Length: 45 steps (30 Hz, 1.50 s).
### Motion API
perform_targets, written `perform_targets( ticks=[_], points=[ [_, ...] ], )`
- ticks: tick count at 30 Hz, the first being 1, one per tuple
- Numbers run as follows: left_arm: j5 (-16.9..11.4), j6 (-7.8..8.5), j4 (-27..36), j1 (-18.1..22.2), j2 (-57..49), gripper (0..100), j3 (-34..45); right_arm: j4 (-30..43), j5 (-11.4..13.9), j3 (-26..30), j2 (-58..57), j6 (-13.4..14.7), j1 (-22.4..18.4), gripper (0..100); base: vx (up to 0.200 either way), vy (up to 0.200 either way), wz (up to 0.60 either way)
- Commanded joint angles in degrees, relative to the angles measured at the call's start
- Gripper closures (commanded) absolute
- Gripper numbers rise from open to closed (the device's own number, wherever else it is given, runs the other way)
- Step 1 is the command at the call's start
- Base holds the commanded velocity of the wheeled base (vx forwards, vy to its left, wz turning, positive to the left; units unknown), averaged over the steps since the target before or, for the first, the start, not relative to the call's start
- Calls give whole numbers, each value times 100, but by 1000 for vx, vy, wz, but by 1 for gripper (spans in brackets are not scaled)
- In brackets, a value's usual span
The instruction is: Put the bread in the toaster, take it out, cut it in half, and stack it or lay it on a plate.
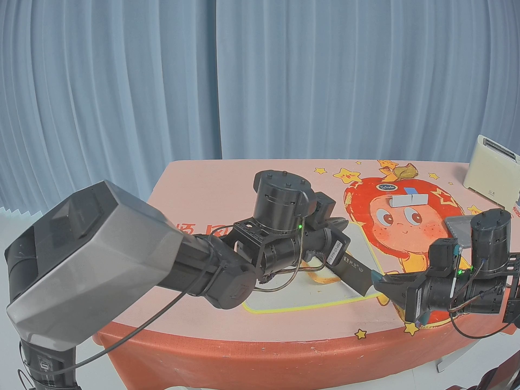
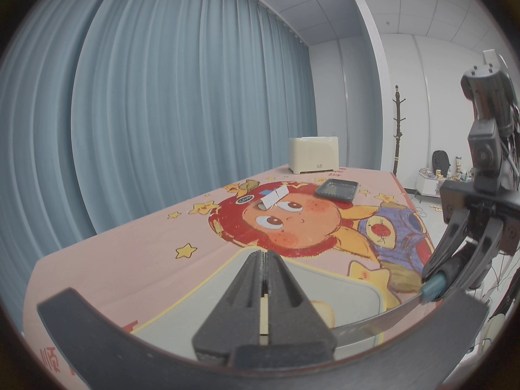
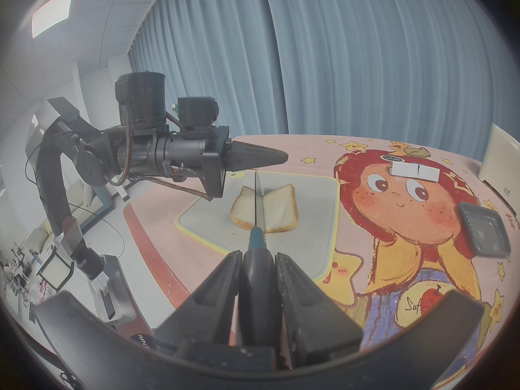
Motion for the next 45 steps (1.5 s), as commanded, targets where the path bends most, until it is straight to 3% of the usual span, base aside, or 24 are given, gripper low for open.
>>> perform_targets(
  ticks=[1,15,45],
  points=[
    [-2,-5,48,-14,-202,100,-156,-3,8,-44,-4,-1,5,100,0,0,0],
    [7,30,119,-32,-369,100,529,-3,8,-88,-4,61,-3,100,0,0,0],
    [42,39,110,-14,52,100,573,94,8,18,4,69,5,100,0,0,0]
  ],
)
